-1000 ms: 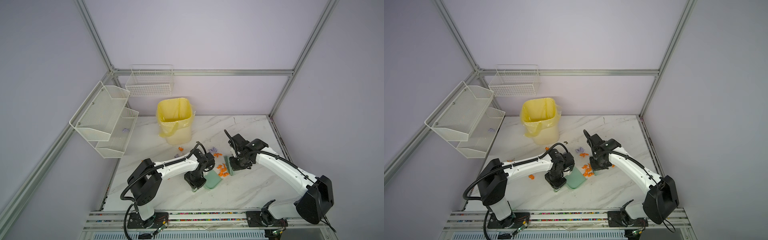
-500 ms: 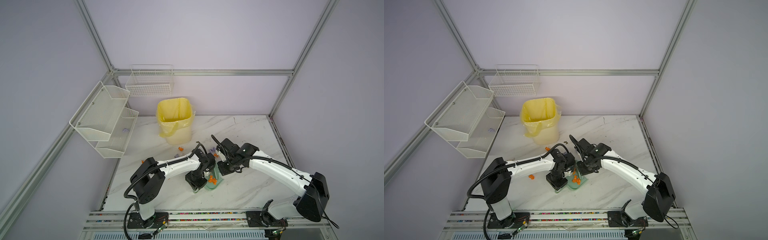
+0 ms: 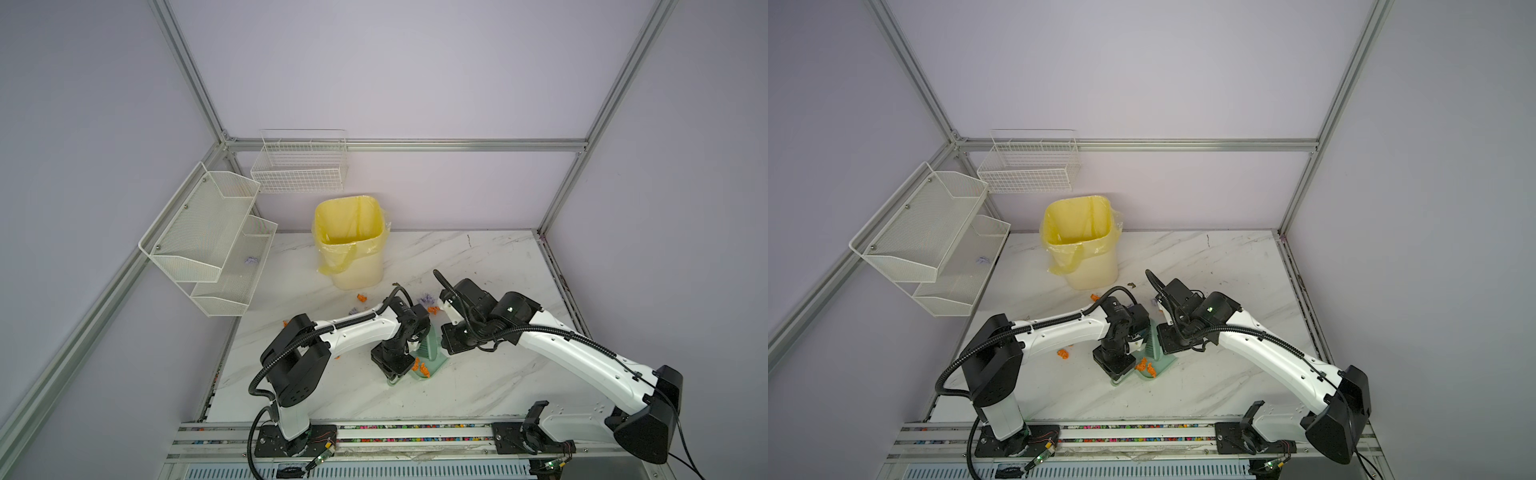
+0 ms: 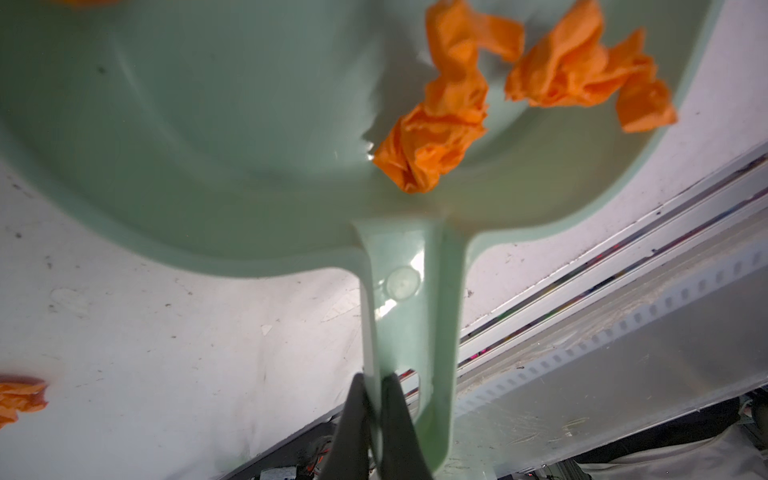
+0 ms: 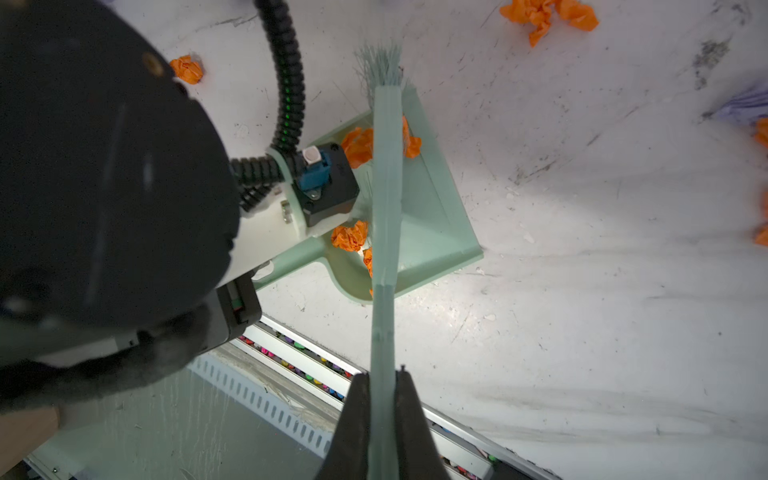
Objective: Sweep away the paper scraps from the table
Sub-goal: 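Sweep orange scraps with the right gripper's brush toward the dustpan held by the left gripper, then push more scraps into the dustpan with the brush while the left gripper holds it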
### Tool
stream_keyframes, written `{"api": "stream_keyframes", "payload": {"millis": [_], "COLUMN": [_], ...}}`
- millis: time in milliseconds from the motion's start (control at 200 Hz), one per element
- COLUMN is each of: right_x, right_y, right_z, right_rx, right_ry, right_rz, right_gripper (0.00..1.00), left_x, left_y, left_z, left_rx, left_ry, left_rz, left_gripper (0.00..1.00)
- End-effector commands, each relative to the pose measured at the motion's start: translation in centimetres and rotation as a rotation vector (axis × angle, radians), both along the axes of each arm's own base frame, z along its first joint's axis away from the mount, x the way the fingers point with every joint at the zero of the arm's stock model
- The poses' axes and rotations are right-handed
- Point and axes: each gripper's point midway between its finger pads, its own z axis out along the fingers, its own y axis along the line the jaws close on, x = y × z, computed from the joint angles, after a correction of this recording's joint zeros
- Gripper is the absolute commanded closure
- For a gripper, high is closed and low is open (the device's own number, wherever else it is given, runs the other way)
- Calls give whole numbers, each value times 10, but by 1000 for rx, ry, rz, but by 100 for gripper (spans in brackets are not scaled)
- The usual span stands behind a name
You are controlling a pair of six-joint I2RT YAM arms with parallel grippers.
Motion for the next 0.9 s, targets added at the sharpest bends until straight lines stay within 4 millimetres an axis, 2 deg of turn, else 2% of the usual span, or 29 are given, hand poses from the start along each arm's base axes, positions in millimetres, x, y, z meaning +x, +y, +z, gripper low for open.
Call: {"api": "stream_keyframes", "payload": {"millis": [0, 130, 425, 755, 800, 895], "right_x": [1, 7, 30, 40, 39, 31], "right_y": [-12, -18, -17, -20, -18, 2], "right_z": [7, 7, 26, 38, 40, 48], "right_rx": [-44, -84, -103, -97, -78, 37], "right_ry": [-15, -36, -133, -196, -194, -154], "right_rz": [-56, -74, -111, -141, -138, -102], "right_gripper": [100, 100, 100, 100, 100, 100], "left_x": [14, 16, 18, 22, 22, 23], "left_y": [-17, -15, -12, -14, -15, -16], "left_z": [20, 21, 21, 25, 24, 25], "left_rx": [-83, -84, -91, -119, -120, -123], "left_ry": [-47, -52, -56, -76, -76, -82], "left_rz": [-10, -3, 8, 23, 25, 31], "left_gripper": [100, 100, 100, 100, 100, 100]}}
